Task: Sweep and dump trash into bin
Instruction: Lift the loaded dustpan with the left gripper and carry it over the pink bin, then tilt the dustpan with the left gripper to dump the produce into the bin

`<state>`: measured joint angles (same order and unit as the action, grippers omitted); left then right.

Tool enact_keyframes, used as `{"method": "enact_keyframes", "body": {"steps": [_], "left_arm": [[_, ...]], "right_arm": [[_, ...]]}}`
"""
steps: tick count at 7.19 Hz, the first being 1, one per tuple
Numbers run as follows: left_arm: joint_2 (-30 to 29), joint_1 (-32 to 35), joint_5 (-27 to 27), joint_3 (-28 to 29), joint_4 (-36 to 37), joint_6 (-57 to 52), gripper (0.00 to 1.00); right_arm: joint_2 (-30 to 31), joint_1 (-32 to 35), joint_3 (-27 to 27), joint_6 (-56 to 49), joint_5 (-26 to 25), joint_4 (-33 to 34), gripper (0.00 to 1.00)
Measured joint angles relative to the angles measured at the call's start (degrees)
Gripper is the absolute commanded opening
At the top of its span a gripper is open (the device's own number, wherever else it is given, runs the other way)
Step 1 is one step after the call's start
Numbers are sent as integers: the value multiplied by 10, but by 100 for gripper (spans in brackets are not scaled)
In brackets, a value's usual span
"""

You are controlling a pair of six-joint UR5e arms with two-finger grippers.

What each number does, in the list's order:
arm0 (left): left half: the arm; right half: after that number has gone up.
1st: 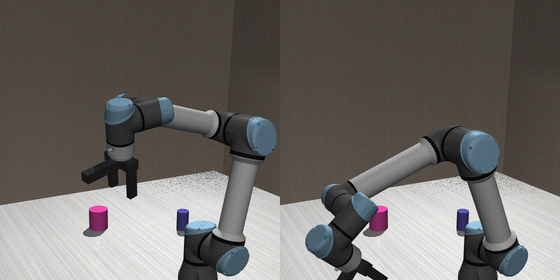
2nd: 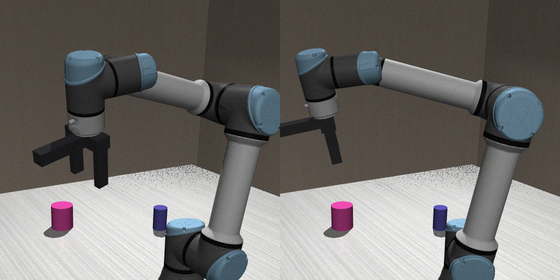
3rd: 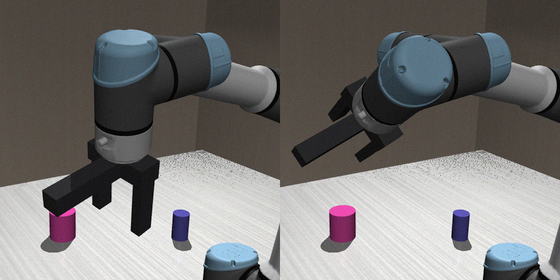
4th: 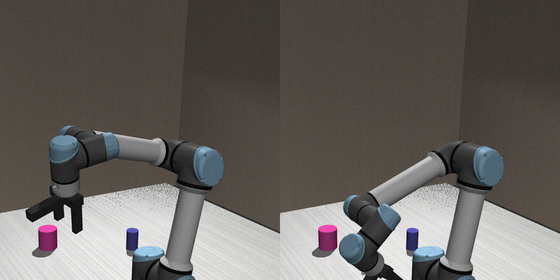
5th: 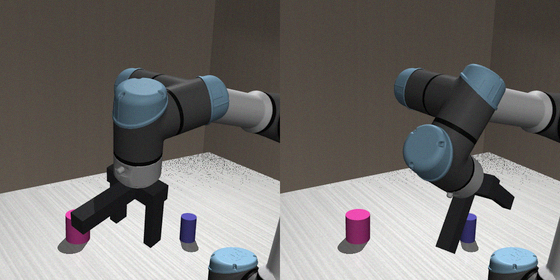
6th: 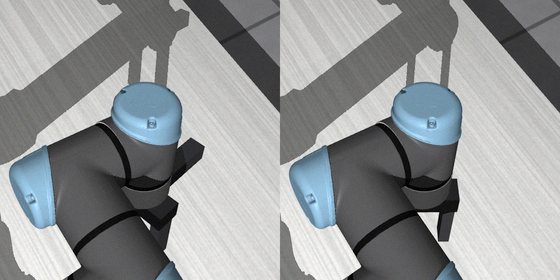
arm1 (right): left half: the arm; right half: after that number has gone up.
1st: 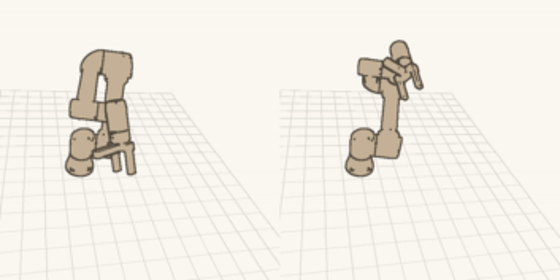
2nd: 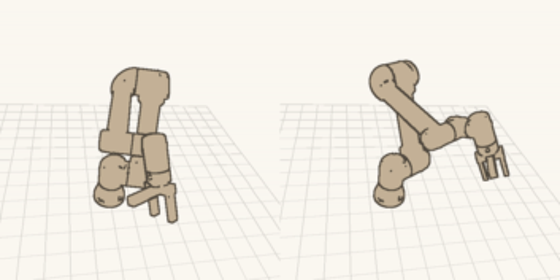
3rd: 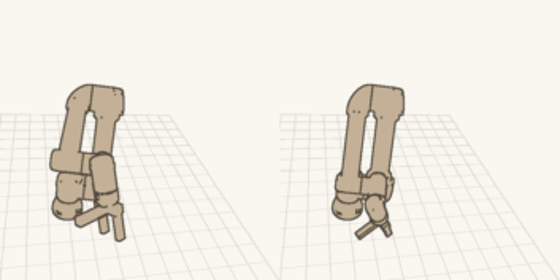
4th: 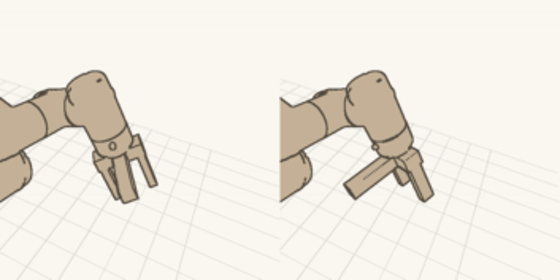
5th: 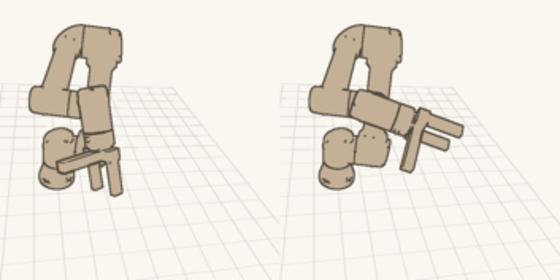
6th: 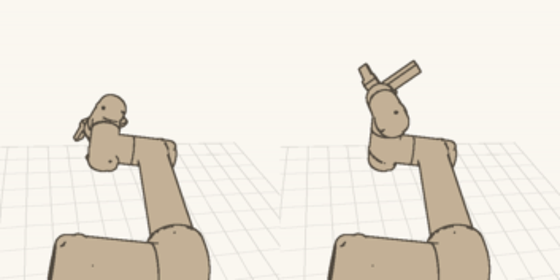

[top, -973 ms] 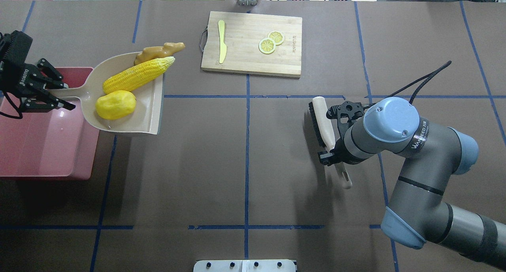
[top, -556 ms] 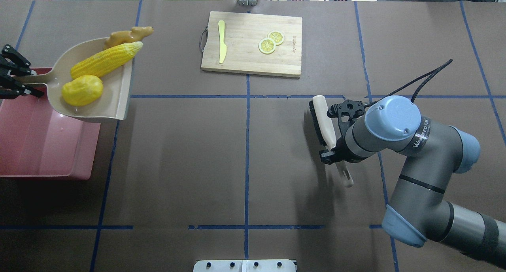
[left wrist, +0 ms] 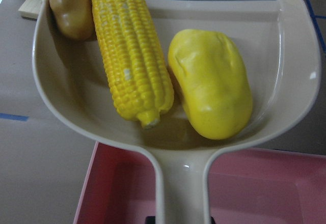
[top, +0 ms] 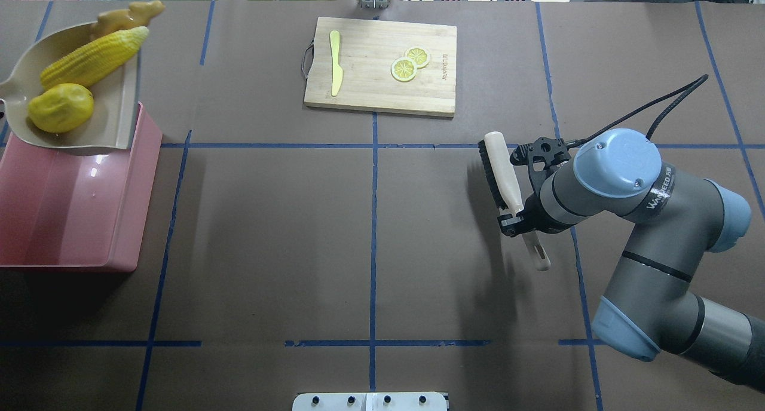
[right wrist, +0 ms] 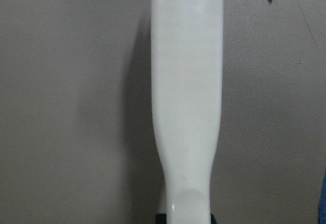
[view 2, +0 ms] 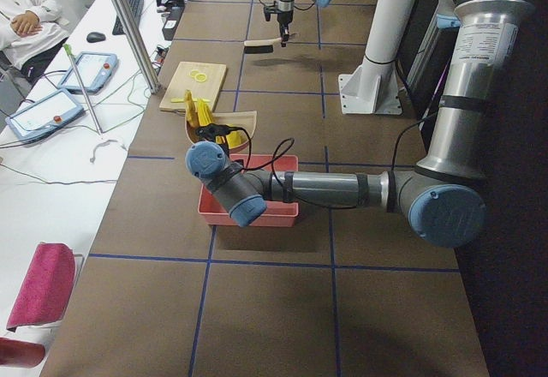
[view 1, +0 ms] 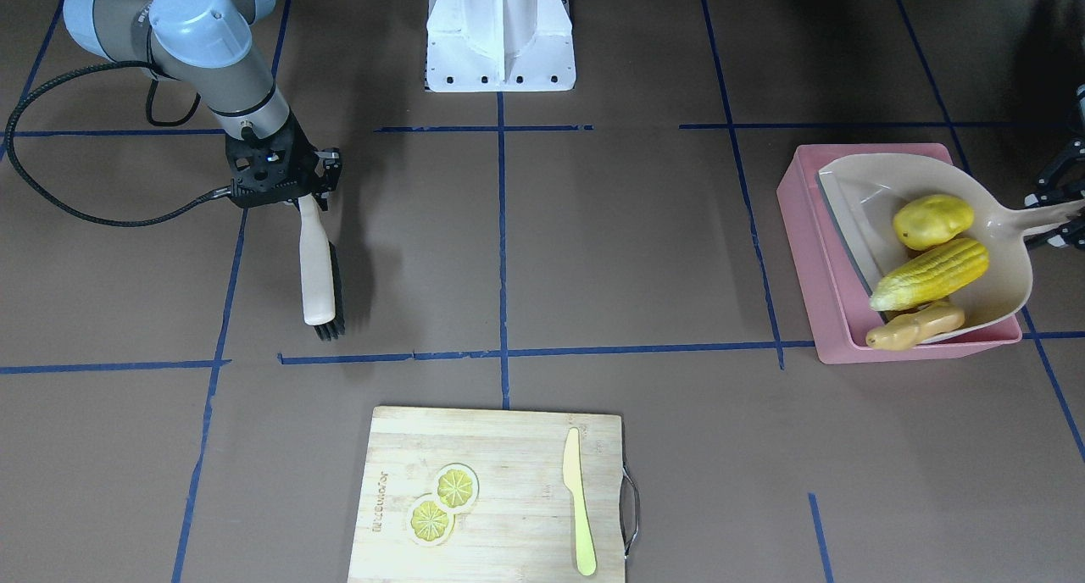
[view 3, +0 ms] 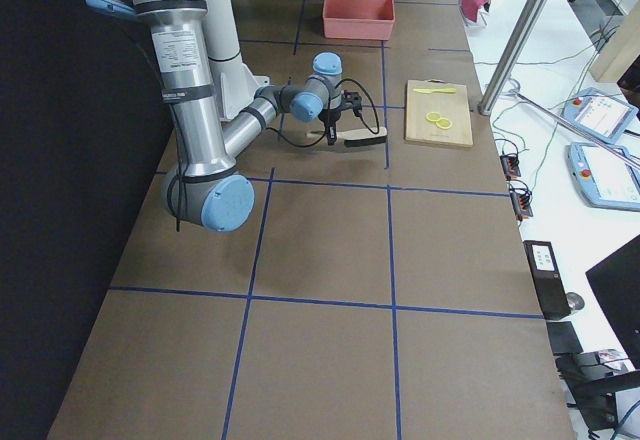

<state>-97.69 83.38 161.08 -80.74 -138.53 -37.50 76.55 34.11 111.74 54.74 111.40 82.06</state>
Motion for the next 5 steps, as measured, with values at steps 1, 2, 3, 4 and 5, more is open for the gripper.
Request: {"method": "enact_keyframes", "body": {"steps": [1,2,3,4,5], "left_arm": [[12,13,-15,1,0,-24,0],[24,21,-34,2,1,-46,0],[35,24,-53,1,1,-66,0],[49,23,-72,0,2,-90,0],[64,22,-87,0,2,-116,0]], "right_arm": [[2,0,2,1,0,1,0],[4,1,3,1,0,1,0],[6,1,3,1,-1,1,0],[7,0,3,2,-1,1,0],[8,0,4,2,-1,0,0]]}}
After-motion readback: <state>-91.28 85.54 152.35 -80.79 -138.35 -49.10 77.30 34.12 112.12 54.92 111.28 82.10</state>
